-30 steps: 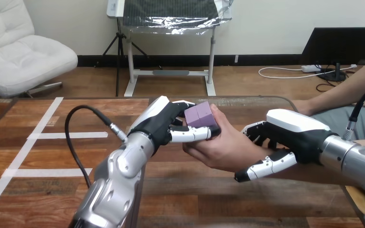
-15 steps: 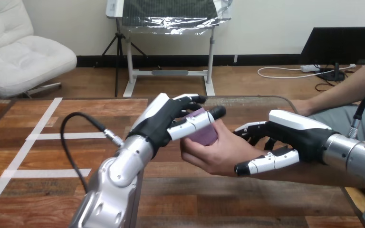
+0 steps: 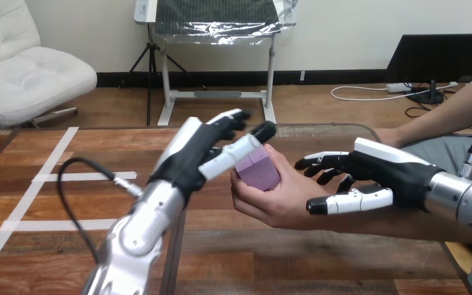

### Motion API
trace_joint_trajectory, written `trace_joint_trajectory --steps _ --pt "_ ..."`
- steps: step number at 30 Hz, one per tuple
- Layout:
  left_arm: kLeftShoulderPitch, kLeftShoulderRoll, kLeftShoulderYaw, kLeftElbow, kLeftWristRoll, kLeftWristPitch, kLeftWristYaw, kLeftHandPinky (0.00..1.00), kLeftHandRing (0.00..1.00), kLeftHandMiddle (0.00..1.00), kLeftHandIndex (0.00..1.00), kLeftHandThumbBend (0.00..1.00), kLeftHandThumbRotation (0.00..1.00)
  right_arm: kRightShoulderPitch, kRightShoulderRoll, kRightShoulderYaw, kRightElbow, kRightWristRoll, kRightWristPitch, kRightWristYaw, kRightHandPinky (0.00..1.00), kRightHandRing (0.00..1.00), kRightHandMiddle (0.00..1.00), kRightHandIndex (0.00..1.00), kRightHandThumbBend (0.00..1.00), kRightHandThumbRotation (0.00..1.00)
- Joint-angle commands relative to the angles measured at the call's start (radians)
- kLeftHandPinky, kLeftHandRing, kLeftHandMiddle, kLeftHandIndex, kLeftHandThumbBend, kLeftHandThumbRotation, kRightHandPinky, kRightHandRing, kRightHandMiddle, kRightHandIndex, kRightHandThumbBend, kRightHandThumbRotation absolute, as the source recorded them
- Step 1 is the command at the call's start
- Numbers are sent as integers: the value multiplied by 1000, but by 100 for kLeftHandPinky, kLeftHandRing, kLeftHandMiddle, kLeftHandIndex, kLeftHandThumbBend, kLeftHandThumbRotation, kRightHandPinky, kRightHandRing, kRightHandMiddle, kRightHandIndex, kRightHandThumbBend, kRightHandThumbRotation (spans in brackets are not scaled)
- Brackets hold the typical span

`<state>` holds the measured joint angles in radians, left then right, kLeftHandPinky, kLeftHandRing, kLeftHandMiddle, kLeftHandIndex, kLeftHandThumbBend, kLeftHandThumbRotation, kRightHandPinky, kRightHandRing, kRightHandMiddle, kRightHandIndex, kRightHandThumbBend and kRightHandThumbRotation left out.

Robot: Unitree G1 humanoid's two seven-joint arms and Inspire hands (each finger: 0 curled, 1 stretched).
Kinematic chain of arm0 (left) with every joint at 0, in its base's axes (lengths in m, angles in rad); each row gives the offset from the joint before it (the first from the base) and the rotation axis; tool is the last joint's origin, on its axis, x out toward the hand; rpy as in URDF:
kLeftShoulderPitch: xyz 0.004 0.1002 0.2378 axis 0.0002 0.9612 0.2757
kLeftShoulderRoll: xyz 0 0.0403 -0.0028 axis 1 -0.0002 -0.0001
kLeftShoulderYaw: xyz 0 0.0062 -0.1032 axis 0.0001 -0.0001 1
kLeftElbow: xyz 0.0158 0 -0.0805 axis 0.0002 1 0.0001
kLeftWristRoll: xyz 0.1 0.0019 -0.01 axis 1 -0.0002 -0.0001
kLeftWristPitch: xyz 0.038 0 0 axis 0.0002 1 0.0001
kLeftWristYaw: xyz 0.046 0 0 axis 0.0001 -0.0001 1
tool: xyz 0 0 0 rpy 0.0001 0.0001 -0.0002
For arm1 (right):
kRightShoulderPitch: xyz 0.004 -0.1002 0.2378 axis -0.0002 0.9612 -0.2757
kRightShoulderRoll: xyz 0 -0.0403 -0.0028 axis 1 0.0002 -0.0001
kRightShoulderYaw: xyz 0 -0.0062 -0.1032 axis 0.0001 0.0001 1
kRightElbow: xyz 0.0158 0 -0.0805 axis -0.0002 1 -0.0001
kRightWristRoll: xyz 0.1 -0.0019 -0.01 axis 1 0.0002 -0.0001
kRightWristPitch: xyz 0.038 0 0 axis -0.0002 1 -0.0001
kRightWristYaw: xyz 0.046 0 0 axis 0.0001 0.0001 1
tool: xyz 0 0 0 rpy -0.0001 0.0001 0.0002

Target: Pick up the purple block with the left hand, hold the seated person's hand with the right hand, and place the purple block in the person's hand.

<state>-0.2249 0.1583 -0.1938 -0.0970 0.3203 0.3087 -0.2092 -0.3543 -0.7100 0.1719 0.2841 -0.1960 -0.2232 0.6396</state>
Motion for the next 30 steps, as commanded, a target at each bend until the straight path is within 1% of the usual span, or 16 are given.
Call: trace_joint_trajectory --steps 1,5,8,11,15,20,25,30 --pt "23 10 41 -74 -11 -26 36 82 94 94 93 93 96 4 28 -36 17 36 0 -17 67 82 88 91 100 85" --pt "49 3 53 -99 -18 -28 47 83 96 95 94 97 98 17 42 -50 12 46 -1 -40 66 81 88 91 100 89" --pt "71 -10 68 -113 -38 -41 61 84 97 96 95 98 99 32 55 -62 7 52 -15 -68 65 81 88 91 100 92" --pt "93 -18 79 -125 -51 -63 79 85 97 97 96 99 100 43 70 -71 13 66 -33 -90 66 82 88 91 100 95" --pt "129 -31 94 -145 -67 -100 114 86 97 96 96 98 100 63 96 -87 5 78 -46 -135 68 84 89 92 100 98" --pt "170 -51 113 -172 -99 -130 140 88 97 95 95 91 100 82 125 -106 0 105 -62 -169 70 84 89 91 100 100" --pt "220 -59 128 -211 -115 -178 168 89 95 93 94 87 100 106 159 -126 -9 140 -94 -199 72 85 89 92 99 100" --pt "278 -71 145 -285 -138 -215 189 86 91 90 90 81 100 139 215 -155 -33 216 -118 -213 74 87 89 92 96 100"
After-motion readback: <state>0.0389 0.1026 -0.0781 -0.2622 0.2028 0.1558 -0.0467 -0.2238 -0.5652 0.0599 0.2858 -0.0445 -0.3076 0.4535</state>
